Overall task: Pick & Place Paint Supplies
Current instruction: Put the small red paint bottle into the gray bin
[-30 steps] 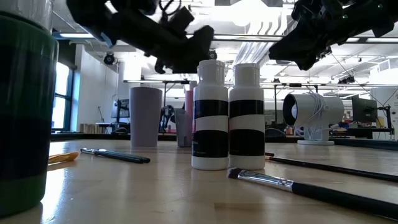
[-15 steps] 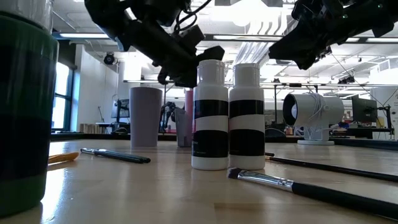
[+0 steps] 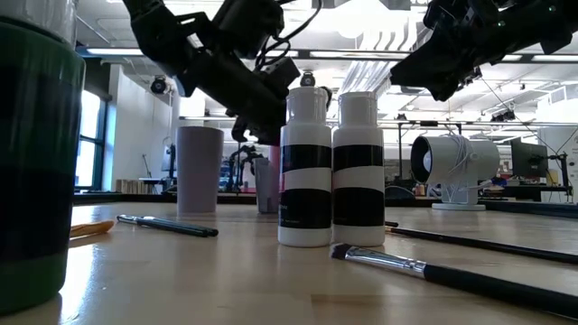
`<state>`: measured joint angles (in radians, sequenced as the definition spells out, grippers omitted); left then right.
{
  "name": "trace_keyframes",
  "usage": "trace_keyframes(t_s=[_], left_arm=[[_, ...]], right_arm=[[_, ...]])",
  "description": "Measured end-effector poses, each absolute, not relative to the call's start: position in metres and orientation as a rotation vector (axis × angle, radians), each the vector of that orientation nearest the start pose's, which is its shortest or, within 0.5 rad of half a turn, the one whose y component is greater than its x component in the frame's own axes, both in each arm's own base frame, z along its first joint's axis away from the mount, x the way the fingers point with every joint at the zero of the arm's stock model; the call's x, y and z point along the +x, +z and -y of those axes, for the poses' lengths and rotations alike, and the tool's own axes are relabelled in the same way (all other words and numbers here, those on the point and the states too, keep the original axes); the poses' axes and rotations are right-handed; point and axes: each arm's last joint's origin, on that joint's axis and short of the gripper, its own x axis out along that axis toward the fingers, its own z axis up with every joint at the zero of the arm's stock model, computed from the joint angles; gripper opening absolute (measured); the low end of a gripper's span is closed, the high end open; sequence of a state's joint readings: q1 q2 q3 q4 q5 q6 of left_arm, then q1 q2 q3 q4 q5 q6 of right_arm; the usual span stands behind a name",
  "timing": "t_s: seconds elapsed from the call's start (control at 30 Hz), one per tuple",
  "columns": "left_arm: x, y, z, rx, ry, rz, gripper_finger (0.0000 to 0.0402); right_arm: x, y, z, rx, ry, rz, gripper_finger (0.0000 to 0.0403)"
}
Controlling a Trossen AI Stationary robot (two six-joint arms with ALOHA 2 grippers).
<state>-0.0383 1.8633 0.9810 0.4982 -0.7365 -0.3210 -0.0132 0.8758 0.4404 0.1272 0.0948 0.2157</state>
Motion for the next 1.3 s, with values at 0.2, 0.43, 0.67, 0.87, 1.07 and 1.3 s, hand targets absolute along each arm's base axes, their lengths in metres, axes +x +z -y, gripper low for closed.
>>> trace_keyframes(t_s=[0.2,0.43,0.67,0.87,1.07,1.3], left_arm=[[0.3811,0.1721,-0.0052,-0.133,0.751,-0.251,0.0129],[0.381,0.172,-0.0052,-0.128,0.753,-0.253,0.0129],[0.3816,0.1718,-0.0045,-0.134,0.722,-0.259,0.0129],[0.3816,0.1717,-0.0045,-0.134,0.72,-0.261,0.0129],[0.3819,0.1715,-0.004,-0.141,0.7,-0.265,0.0129],[0.3823,0.1705,-0.0059,-0.146,0.665,-0.281,0.0143]], right_arm=[[0.1904,0.228,0.0052,0.199,-0.139,-0.296,0.01],[0.1903,0.2281,0.0052,0.198,-0.139,-0.295,0.01],[0.1904,0.228,0.0052,0.198,-0.139,-0.296,0.01],[0.1904,0.228,0.0052,0.199,-0.139,-0.296,0.01],[0.1904,0.2281,0.0052,0.199,-0.139,-0.295,0.01],[0.1904,0.228,0.0052,0.199,-0.139,-0.296,0.01]])
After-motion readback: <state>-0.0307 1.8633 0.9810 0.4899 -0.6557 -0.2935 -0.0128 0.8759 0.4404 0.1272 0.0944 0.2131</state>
